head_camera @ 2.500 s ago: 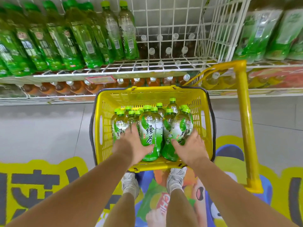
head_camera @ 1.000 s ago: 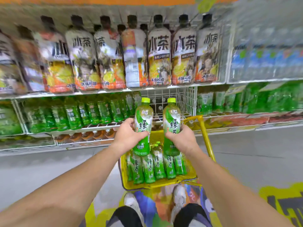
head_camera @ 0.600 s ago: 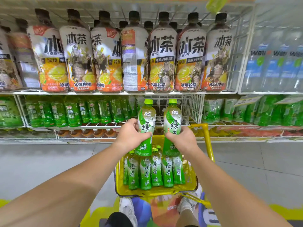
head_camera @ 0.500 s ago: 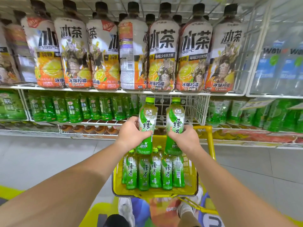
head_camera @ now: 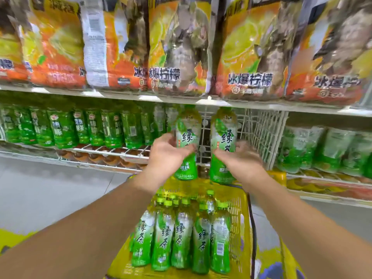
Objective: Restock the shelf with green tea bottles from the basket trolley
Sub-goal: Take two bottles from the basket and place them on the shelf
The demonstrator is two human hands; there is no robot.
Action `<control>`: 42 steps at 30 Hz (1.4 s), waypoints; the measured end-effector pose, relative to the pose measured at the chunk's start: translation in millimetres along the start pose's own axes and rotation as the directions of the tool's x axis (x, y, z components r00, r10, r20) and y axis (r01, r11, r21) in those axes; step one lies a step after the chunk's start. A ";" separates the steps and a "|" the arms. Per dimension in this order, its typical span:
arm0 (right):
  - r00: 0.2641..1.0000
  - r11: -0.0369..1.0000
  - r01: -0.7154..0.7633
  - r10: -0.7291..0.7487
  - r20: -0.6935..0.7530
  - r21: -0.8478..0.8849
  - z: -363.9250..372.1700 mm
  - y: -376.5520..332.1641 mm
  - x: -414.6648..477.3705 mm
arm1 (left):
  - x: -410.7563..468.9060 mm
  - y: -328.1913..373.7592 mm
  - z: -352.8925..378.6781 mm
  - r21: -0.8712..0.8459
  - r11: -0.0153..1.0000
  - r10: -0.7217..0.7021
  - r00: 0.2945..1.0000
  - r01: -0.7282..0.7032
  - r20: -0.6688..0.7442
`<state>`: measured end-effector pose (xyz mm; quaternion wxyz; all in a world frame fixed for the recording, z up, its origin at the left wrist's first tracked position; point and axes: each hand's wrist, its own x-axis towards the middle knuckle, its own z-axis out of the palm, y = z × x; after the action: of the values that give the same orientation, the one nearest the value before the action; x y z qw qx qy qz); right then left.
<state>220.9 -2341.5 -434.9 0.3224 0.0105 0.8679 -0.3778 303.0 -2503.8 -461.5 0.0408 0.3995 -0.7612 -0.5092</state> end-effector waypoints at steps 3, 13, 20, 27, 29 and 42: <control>0.998 1.000 -0.009 0.010 -0.054 0.022 12.0 4.8 28.7 | 40.7 -4.9 8.3 0.084 0.996 0.023 1.000 -0.023 0.007; 0.962 0.951 0.263 -0.247 -0.114 0.161 48.6 10.7 98.4 | 121.5 -18.9 16.7 0.118 0.961 0.241 0.965 -0.252 0.102; 0.955 0.960 0.244 -0.213 -0.208 0.138 76.9 31.9 160.4 | 147.9 -53.1 30.2 0.225 0.939 0.225 0.959 -0.261 0.174; 0.945 0.951 0.285 -0.257 -0.201 0.123 91.8 38.9 202.7 | 181.6 -57.1 49.8 0.156 0.948 0.261 0.958 -0.277 0.118; 0.943 0.950 0.291 -0.265 -0.199 0.114 95.2 39.5 213.7 | 191.6 -57.4 56.4 0.173 0.946 0.263 0.962 -0.273 0.075; 0.922 0.913 0.366 -0.330 -0.203 0.180 120.3 45.3 243.5 | 210.8 -85.2 91.5 0.072 0.976 0.202 0.977 -0.206 0.064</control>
<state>106.4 -2443.7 -663.5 0.1722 -0.0781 0.8340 -0.5183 165.6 -2586.7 -646.7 0.0558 0.3063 -0.8185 -0.4829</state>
